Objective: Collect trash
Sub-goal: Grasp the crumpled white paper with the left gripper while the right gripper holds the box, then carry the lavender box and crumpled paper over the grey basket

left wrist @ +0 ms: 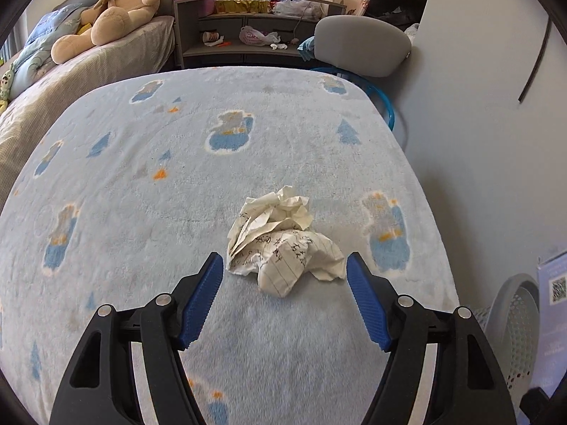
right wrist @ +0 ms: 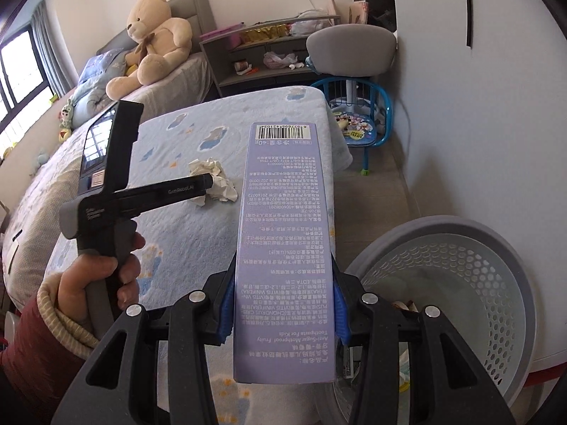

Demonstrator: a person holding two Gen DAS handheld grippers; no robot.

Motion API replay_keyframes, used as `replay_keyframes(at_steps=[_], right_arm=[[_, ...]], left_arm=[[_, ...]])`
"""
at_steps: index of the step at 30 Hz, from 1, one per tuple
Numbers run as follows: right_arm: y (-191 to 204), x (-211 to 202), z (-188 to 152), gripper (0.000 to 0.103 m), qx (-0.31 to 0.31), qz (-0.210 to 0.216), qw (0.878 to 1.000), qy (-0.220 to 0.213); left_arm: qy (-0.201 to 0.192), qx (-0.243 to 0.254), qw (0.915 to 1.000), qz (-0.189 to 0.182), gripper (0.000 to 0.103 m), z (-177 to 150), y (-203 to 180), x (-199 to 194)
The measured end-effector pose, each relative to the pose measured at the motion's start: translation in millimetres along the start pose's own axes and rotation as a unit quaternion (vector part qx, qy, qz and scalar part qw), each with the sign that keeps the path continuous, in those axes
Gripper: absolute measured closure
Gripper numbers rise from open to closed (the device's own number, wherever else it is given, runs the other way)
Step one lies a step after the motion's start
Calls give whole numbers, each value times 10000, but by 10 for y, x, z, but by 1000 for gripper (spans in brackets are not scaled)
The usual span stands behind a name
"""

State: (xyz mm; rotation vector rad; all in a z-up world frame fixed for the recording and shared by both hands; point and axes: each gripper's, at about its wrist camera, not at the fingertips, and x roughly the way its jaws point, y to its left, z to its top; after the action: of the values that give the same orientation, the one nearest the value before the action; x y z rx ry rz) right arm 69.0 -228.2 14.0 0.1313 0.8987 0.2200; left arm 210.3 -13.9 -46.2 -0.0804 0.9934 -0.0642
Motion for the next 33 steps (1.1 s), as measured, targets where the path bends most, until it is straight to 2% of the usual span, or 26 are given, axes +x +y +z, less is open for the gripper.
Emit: replay_keyframes(at_steps=[4,8,12,16,21,26,33], right_arm=[[-53,34,-7,61,73,67,9999,17],[-91,53,-7,61,133,95,9999,10],[-116,53,-24,61,193,124,9997,-1],[-111,33,-49,61,238,125,9996,-20],[-149,-41,-102,61,311,85,9995,-68],[-254,-213,-192,61,450,-33,9988,-204],[-635,-568,-425,61,807,-451,9951,-350]], left_arm=[[193,-96,9997,71,34,56,34,236],[146,-181,9997,-91,33,71,49,284],[110,-141,9997,-190,43,55,26,273],[48,-105,9995,-301,46,7,7,198],[-133,36,9993,-344,46,-112,-85,-43],[-443,334,9977,-391,46,-281,-283,-455],[-719,809,9907,-822,46,-615,-782,-1013]])
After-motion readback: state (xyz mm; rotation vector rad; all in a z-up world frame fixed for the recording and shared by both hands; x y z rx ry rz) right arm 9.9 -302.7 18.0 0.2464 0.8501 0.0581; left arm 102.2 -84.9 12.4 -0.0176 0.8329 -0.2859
